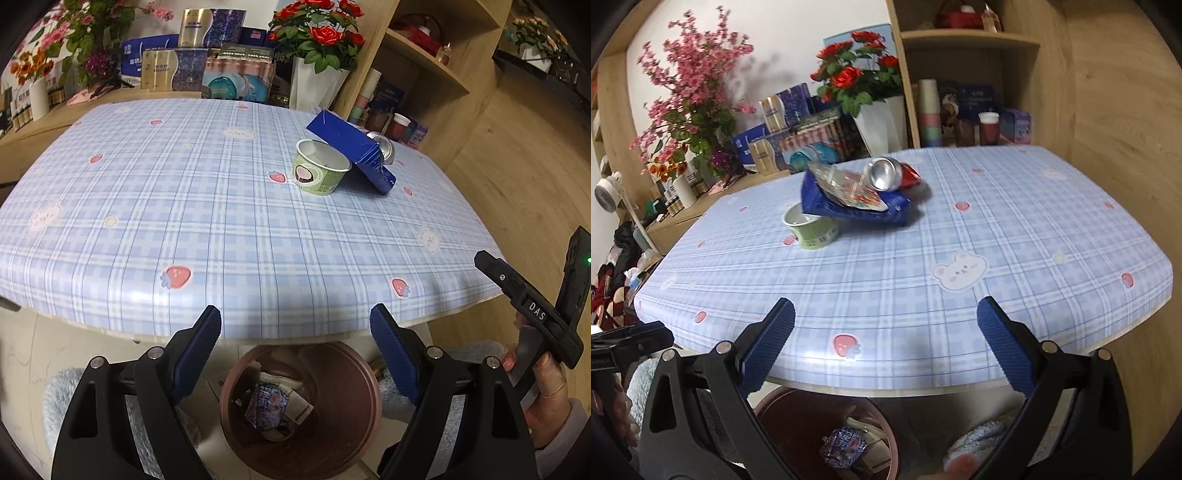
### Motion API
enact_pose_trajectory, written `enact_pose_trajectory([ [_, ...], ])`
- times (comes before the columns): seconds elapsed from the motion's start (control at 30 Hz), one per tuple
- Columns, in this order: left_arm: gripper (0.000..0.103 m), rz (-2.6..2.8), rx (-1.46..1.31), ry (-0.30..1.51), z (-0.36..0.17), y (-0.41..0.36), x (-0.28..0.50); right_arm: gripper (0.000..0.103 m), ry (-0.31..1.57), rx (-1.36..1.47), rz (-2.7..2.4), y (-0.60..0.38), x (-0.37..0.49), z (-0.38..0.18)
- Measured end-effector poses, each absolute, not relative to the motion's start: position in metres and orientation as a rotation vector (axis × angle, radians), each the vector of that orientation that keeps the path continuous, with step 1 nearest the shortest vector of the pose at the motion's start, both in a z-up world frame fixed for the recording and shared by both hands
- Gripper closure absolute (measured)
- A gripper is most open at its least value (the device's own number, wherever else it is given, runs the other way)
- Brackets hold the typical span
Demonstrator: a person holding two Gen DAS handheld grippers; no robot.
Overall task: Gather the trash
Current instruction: 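Reach the right tool to the crushed red can and grasp it, then grasp the white flowered pouch with the left tool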
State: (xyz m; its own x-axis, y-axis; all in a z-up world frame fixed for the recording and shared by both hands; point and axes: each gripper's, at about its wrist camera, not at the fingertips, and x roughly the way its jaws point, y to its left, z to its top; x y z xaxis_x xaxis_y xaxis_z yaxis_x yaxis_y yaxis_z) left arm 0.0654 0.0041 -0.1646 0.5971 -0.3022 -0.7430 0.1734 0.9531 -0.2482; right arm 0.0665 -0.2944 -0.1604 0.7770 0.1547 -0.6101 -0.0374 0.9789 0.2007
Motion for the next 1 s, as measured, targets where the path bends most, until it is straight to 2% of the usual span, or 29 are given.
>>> enact_pose_trajectory([
  [0.57, 0.022, -0.27, -0.171, 0.853, -0.151, -0.008, 0.178, 0.006, 0.631, 0.054, 0.154, -0.311, 0.223, -0.148],
  [0.63, 0.024, -0.277, -0.179, 0.851, -0.15, -0.01, 0.192, 0.017, 0.635, -0.012, 0.175, -0.308, 0.249, -0.15],
  [0.77, 0.03, -0.297, -0.182, 0.847, -0.15, -0.018, 0.216, 0.029, 0.654, -0.155, 0.26, -0.295, 0.294, -0.155],
  [0.83, 0.03, -0.306, -0.18, 0.835, -0.147, -0.022, 0.23, 0.04, 0.663, -0.213, 0.298, -0.286, 0.318, -0.158],
  [1.0, 0.033, -0.346, -0.212, 0.831, -0.141, -0.03, 0.26, 0.05, 0.725, -0.217, 0.372, -0.272, 0.354, -0.167],
])
